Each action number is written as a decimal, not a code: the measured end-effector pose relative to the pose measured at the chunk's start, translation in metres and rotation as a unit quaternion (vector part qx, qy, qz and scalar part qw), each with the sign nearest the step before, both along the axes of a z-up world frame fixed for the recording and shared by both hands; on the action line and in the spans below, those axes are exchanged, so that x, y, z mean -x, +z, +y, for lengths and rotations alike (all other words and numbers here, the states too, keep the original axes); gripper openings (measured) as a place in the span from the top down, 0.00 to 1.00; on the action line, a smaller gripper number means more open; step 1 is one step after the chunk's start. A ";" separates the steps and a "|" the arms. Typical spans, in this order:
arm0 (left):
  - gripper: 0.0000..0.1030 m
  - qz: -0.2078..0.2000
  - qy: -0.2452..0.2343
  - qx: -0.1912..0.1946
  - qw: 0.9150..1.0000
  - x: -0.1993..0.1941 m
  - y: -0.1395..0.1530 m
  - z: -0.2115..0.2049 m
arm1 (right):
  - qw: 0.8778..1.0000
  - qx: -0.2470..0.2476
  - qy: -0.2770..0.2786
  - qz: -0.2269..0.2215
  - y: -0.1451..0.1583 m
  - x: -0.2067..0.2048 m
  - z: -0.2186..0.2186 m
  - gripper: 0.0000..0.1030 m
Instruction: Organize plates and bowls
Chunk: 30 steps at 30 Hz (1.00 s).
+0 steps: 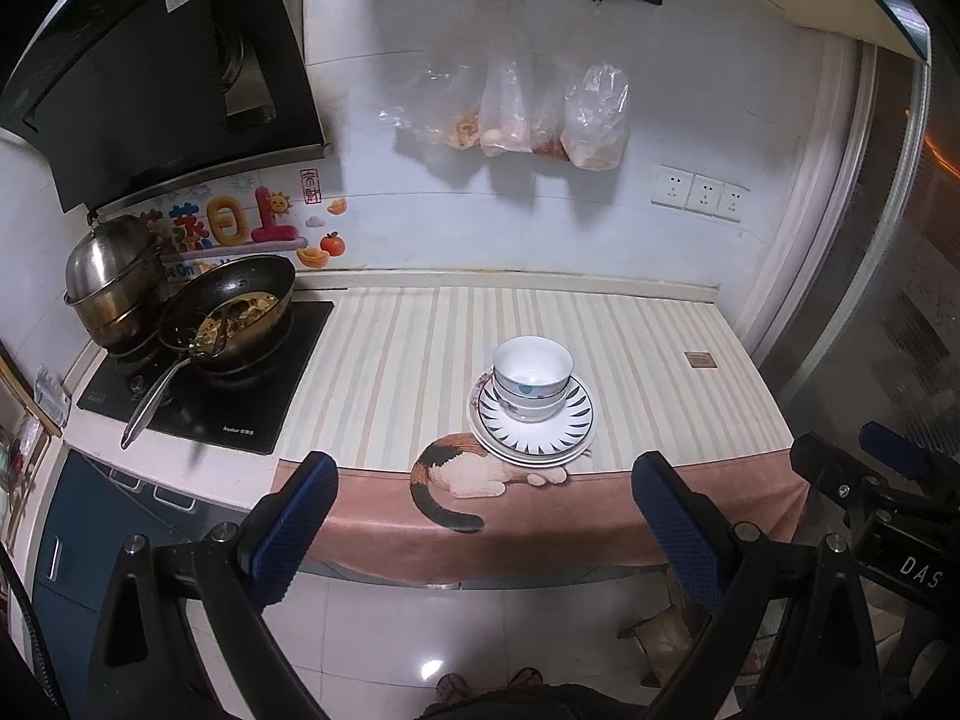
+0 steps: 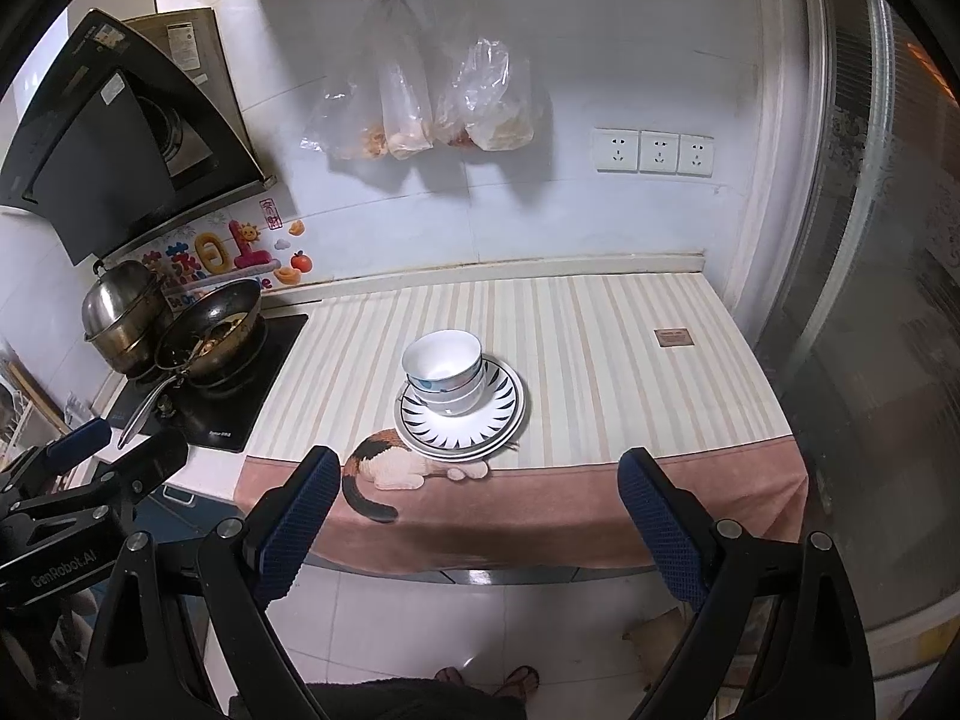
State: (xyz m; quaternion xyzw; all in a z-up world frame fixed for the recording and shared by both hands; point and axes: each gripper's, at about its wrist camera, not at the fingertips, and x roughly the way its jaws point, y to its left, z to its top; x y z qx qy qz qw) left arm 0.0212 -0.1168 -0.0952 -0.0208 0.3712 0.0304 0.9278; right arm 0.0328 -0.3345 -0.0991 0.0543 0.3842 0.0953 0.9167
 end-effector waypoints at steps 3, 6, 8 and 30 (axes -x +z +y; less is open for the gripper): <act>0.02 -0.001 0.001 0.001 1.000 0.000 0.001 0.002 | 1.000 0.001 0.002 -0.001 0.002 -0.001 0.002 0.07; 0.02 -0.003 0.001 0.000 1.000 0.000 0.001 0.003 | 1.000 0.002 0.004 -0.003 0.004 -0.003 0.004 0.07; 0.02 -0.004 0.001 0.001 1.000 -0.001 0.001 0.006 | 1.000 0.003 0.003 -0.003 0.005 -0.003 0.005 0.07; 0.02 -0.004 0.002 0.000 1.000 -0.001 0.001 0.009 | 1.000 0.004 0.004 -0.005 0.007 -0.006 0.013 0.07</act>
